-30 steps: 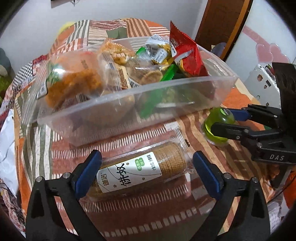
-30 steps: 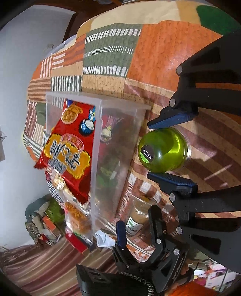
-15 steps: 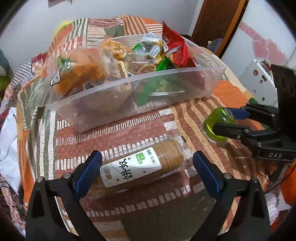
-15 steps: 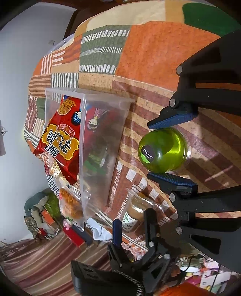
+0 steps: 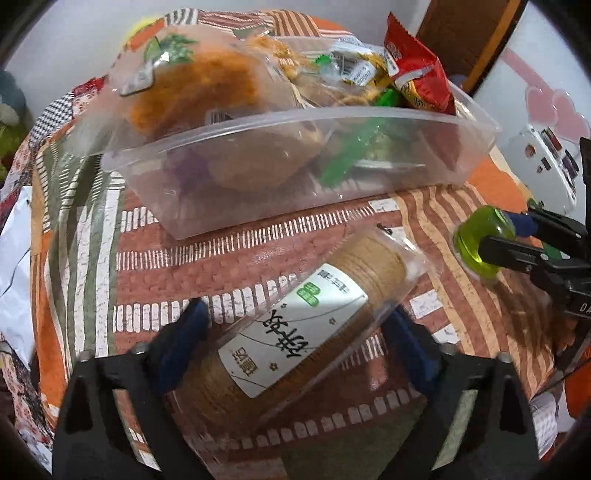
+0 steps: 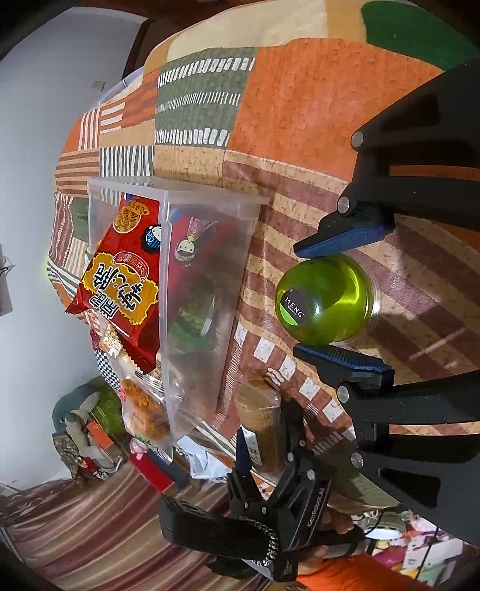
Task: Organize snacks
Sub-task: 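Grasp the cylindrical biscuit roll with the left tool while the right tool grasps the green jelly cup, then lower the biscuit roll and jelly cup into the clear box and open both tools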
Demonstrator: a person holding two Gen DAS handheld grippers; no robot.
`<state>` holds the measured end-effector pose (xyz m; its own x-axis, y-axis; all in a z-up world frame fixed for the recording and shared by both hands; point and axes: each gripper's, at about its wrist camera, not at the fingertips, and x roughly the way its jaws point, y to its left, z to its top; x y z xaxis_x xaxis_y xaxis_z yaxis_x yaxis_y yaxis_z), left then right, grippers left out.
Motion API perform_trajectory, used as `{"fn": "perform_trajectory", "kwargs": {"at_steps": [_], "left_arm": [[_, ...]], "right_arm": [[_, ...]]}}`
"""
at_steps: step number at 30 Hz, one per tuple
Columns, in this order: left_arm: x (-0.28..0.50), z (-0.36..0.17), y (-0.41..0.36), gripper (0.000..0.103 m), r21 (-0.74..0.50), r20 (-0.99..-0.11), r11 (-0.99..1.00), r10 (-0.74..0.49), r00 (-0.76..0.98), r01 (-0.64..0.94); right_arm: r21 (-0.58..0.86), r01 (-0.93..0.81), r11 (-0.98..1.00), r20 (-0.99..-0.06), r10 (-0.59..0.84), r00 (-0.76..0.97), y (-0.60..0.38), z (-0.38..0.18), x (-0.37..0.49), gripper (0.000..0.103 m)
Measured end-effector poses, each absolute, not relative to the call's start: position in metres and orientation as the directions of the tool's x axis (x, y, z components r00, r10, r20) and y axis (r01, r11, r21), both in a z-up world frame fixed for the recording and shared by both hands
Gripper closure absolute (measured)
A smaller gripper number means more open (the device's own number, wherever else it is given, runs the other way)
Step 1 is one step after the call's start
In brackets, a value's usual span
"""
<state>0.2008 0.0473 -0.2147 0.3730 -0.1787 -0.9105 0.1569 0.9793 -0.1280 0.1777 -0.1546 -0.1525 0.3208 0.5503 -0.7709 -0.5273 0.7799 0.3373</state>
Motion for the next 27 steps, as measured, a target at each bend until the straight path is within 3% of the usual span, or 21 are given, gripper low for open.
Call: {"fn": "perform_trajectory", "kwargs": {"at_steps": [1,3,6,13,18,21,23,24,27], "left_arm": [[0.197,-0.212,0.047,0.027,-0.129,-0.907,0.981,-0.177,0.382,0.148],[0.186,-0.206,0.048,0.053,-0.169,-0.897,0.978,-0.204,0.393,0.123],[0.171,-0.201,0.051,0.064,-0.256,-0.884,0.961,-0.275,0.378,0.101],[0.158,-0.200,0.038,0.064,-0.206,-0.889,0.973,-0.229,0.396,0.101],[0.174,-0.205,0.030,0.049,-0.185,-0.879,0.977,-0.213,0.426,0.107],[0.181,-0.209,0.020,0.048,-0.149,-0.868,0.982,-0.185,0.461,0.112],[0.181,-0.211,0.014,0.049,-0.121,-0.860,0.986,-0.160,0.484,0.111],[0.180,-0.211,0.013,0.056,-0.115,-0.859,0.988,-0.153,0.489,0.107],[0.174,-0.208,0.012,0.064,-0.098,-0.851,0.992,-0.127,0.509,0.083]], "right_arm": [[0.338,-0.527,0.780,-0.770,0.550,0.322,-0.155,-0.152,0.177,0.059],[0.342,-0.523,0.781,-0.769,0.552,0.322,-0.155,-0.152,0.176,0.059],[0.344,-0.519,0.783,-0.769,0.552,0.323,-0.155,-0.152,0.177,0.059],[0.333,-0.537,0.775,-0.773,0.551,0.316,-0.150,-0.150,0.170,0.059],[0.340,-0.528,0.778,-0.777,0.549,0.309,-0.150,-0.152,0.175,0.057],[0.330,-0.531,0.781,-0.779,0.543,0.315,-0.148,-0.154,0.176,0.057],[0.320,-0.533,0.783,-0.780,0.537,0.321,-0.147,-0.154,0.175,0.057],[0.313,-0.534,0.785,-0.781,0.532,0.325,-0.146,-0.154,0.173,0.057],[0.287,-0.540,0.791,-0.783,0.518,0.343,-0.143,-0.152,0.171,0.059]]}}
